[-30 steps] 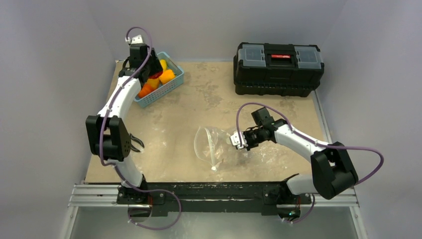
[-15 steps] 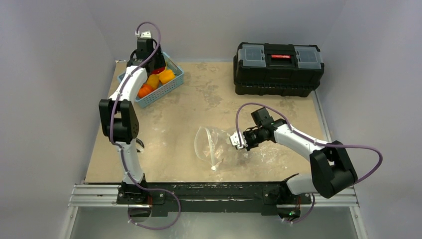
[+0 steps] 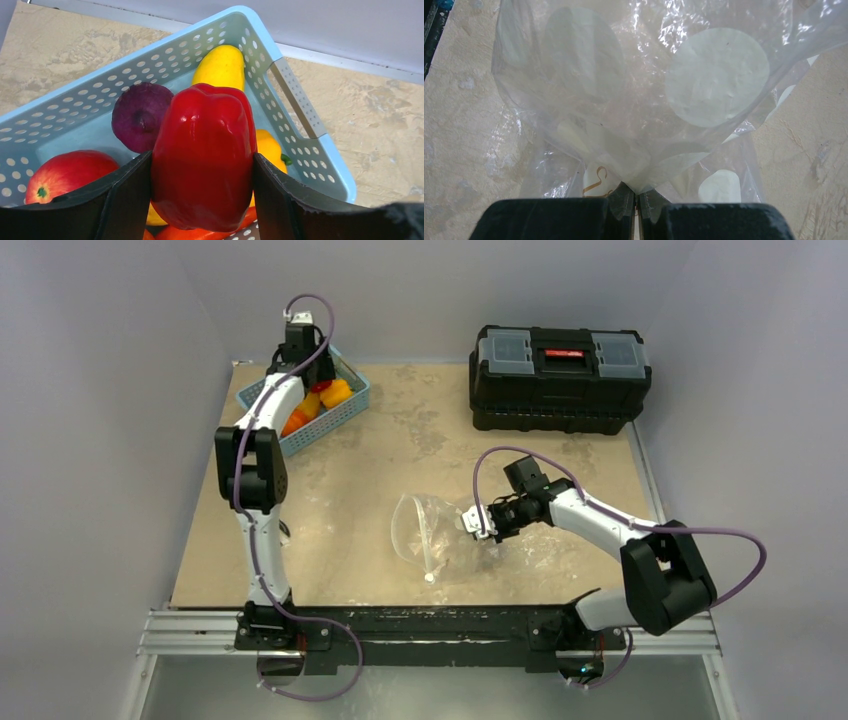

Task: Open the zip-top bag and remove the fake food
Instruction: Place the fake vegetable in the bin.

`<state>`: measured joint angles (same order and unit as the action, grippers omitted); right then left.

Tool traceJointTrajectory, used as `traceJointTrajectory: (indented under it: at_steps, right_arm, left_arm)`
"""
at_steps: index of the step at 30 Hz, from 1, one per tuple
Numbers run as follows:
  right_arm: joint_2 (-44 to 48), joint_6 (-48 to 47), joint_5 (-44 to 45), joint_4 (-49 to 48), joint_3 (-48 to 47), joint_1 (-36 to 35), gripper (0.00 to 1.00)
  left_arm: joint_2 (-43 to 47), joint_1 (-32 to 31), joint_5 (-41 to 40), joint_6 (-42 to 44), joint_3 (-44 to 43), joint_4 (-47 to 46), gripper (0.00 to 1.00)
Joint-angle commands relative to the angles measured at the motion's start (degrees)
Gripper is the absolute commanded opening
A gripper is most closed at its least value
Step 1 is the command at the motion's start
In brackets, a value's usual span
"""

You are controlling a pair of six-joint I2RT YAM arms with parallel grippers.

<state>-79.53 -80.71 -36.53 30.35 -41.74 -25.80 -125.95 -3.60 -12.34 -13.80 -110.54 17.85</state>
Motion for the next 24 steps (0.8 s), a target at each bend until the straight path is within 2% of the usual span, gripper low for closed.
traceJointTrajectory:
  at_steps: [1, 2, 5, 6, 18, 21, 24]
  right_arm:
    - [-0.44, -0.41, -0.20, 0.10, -1.50, 0.29, 0.00]
    - [-0.52, -0.42, -0.20, 0.14, -1.55, 0.30, 0.00]
    - [-0.68, -0.41, -0.14, 0.16, -1.60, 0.24, 0.00]
    - [-0.76, -0.42, -0.13, 0.23, -1.59, 0.23, 0.00]
    - [-1.03, -0.16, 0.59, -0.03, -1.42, 0.38, 0.00]
    - [-0.55, 0.09, 0.52, -0.09, -1.34, 1.15, 0.00]
    - [0.26, 0.14, -0.17, -0.03, -1.23, 2.30, 0.00]
  left_arm:
    - [-1.57, 0.77, -1.33, 2.27, -3.42, -3.51, 0.45]
    - [-1.86, 0.83, -1.26, 2.22, -3.64, -3.58, 0.53]
    - [-2.60, 0.87, -2.09, 1.78, -4.17, -3.46, 0.90]
    - [-2.67, 0.85, -2.54, 1.76, -4.38, -3.39, 0.98]
    - [1.19, 1.38, 1.65, -0.21, -4.74, -0.59, 1.00]
    - [5.01, 1.38, 5.65, -2.84, -3.14, 1.89, 1.00]
    - [10.23, 1.31, 11.07, -5.33, 1.97, 2.31, 1.00]
